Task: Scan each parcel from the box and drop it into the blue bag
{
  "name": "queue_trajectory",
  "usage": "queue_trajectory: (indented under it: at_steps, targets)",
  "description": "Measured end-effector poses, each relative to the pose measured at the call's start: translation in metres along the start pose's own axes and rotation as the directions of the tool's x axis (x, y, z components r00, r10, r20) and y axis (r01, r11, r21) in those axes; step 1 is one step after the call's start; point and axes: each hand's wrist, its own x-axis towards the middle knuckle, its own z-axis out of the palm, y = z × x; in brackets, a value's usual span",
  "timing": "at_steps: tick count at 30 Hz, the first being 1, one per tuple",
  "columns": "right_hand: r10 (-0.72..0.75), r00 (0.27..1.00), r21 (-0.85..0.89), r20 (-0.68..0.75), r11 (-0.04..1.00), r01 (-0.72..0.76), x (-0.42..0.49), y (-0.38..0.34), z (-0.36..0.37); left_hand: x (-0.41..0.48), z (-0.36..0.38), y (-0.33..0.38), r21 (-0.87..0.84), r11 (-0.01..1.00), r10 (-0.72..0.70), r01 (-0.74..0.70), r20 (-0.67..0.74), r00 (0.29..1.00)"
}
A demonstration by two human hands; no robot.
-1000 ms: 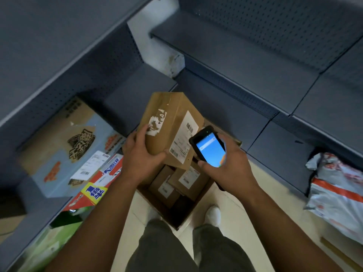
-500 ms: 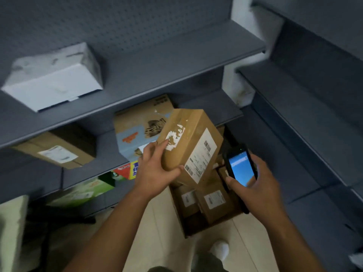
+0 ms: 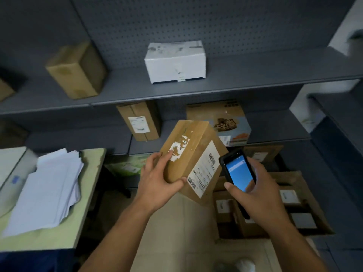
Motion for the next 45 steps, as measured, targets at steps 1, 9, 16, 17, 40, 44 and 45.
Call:
queue_trajectory:
  at_steps: [1,9,16,17,40,44,45]
  targets:
    - [-0.016,1.000,-0.017,0.008,1.000,0.016,-0.010,-0.011,0.013,-0.012,-0.012,-0.015,-0.017,1.000,-0.009,0.008,-0.015,1.000]
    - [-0.170,0.978,-0.103,0.120,0.978,0.183,-0.076,-0.102,0.115,-0.110,-0.109,-0.115,-0.108,0.989,-0.120,0.101,-0.183,0.976]
    - [-0.342,0.884,-0.009,0.318,0.932,0.363,-0.100,-0.175,0.195,-0.177,-0.173,-0.180,-0.164,0.961,-0.268,0.223,-0.350,0.897]
    - [-0.359,0.868,0.002,0.342,0.924,0.382,-0.101,-0.181,0.205,-0.184,-0.179,-0.187,-0.170,0.954,-0.293,0.246,-0.369,0.882]
    - [-0.516,0.454,0.227,0.726,0.803,0.551,-0.149,-0.264,0.391,-0.373,-0.216,-0.277,-0.435,0.675,-0.694,0.596,-0.648,0.314]
    - [-0.527,0.402,0.223,0.748,0.771,0.596,-0.195,-0.292,0.436,-0.413,-0.235,-0.316,-0.502,0.659,-0.715,0.560,-0.649,0.260]
    - [-0.519,0.400,0.213,0.755,0.771,0.600,-0.209,-0.299,0.448,-0.425,-0.242,-0.328,-0.519,0.655,-0.723,0.549,-0.643,0.253]
